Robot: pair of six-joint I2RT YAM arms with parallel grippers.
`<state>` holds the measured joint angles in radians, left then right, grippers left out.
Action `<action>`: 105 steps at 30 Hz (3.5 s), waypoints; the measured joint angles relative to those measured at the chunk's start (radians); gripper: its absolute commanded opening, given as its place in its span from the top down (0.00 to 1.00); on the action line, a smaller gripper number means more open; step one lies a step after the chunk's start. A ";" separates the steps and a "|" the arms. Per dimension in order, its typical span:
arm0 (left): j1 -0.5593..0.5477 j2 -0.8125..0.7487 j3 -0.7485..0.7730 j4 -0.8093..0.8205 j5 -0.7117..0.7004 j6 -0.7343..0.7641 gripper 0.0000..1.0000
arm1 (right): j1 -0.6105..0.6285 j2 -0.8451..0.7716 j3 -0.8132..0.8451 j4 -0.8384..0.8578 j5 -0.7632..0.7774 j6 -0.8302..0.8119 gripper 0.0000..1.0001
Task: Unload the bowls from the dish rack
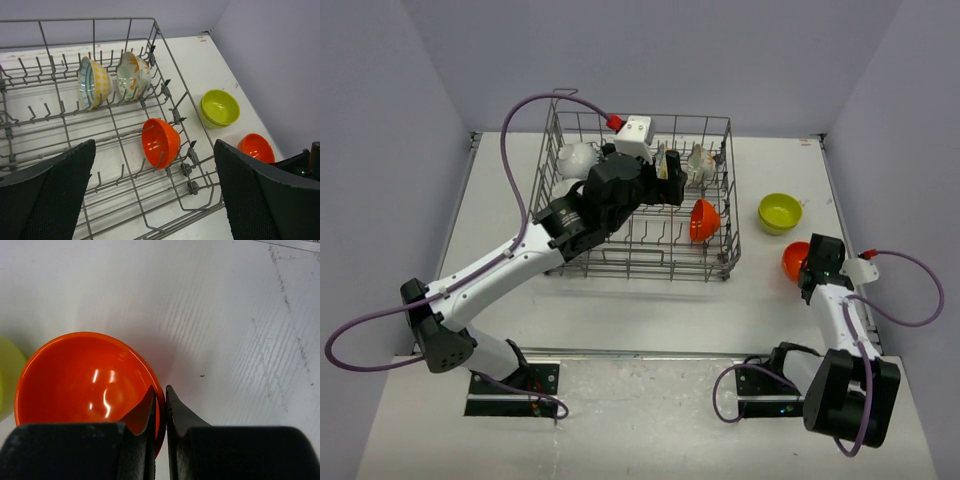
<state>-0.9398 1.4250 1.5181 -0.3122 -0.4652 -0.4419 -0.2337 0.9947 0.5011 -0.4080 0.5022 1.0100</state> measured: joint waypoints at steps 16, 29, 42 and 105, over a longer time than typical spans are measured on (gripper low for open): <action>0.056 0.117 0.031 -0.022 0.156 -0.044 0.00 | -0.108 0.161 0.065 0.096 -0.122 -0.142 0.41; 0.138 0.278 0.037 0.047 0.441 -0.145 0.00 | -0.107 -0.255 0.139 0.061 -0.297 -0.197 0.01; 0.179 0.518 0.025 0.198 0.601 -0.303 0.13 | -0.101 -0.511 0.200 0.001 -0.746 -0.253 0.01; 0.276 0.615 -0.142 0.692 0.975 -0.597 1.00 | -0.100 -0.595 0.317 -0.078 -1.038 -0.293 0.01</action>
<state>-0.6636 2.0396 1.3762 0.3798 0.5098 -1.0393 -0.3340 0.3992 0.8177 -0.4862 -0.5354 0.7170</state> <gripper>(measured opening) 0.067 0.987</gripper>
